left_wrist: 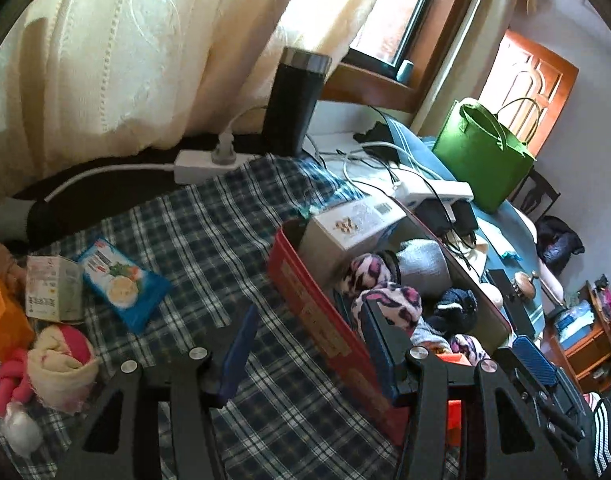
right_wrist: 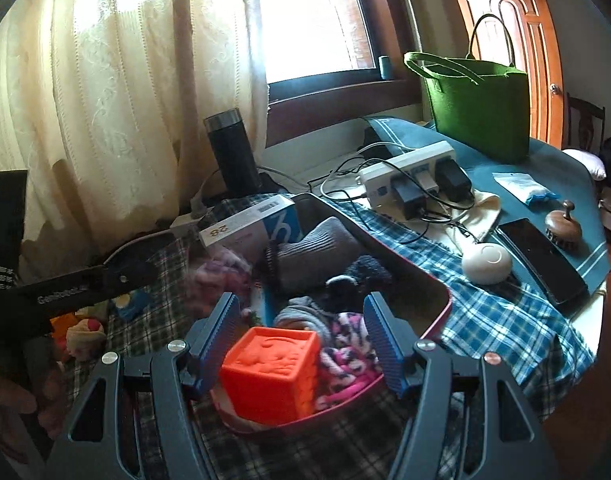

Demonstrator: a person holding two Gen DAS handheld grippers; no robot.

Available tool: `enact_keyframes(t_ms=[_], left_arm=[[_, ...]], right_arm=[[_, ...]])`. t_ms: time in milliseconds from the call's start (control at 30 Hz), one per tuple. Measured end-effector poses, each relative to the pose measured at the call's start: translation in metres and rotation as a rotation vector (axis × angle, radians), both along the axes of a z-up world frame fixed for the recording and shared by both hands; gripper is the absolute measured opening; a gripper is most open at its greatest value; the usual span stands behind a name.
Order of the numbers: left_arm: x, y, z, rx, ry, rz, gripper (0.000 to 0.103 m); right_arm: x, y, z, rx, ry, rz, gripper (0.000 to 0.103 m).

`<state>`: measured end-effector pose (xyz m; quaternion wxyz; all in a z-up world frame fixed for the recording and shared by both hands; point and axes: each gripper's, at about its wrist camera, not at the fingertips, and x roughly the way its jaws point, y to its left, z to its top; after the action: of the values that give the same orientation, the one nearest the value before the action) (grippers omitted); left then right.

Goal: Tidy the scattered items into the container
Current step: 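Grasp the clear plastic bag with the left tool while the right tool moves back to the pile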

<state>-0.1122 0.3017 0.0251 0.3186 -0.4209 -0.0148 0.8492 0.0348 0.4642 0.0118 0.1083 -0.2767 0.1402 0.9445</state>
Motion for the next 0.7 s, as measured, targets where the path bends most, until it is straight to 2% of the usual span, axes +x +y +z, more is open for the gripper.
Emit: enact_keyframes(t_ms=[233, 400, 567, 700], left_arm=[[0.002, -0.02, -0.007, -0.009, -0.024, 0.005, 0.055], [0.006, -0.051, 0.004, -0.015, 0.007, 0.026, 0.055], [0.005, -0.104, 0.012, -0.032, 0.028, 0.098, 0.055], [0.001, -0.161, 0.011, -0.035, 0.013, 0.192, 0.055]], right_arm=[[-0.014, -0.008, 0.003, 0.031, -0.032, -0.002, 0.07], [-0.023, -0.02, 0.007, 0.045, -0.041, 0.016, 0.07], [-0.034, -0.049, 0.01, 0.046, -0.035, 0.094, 0.072], [-0.045, -0.083, 0.011, 0.054, -0.035, 0.199, 0.075]])
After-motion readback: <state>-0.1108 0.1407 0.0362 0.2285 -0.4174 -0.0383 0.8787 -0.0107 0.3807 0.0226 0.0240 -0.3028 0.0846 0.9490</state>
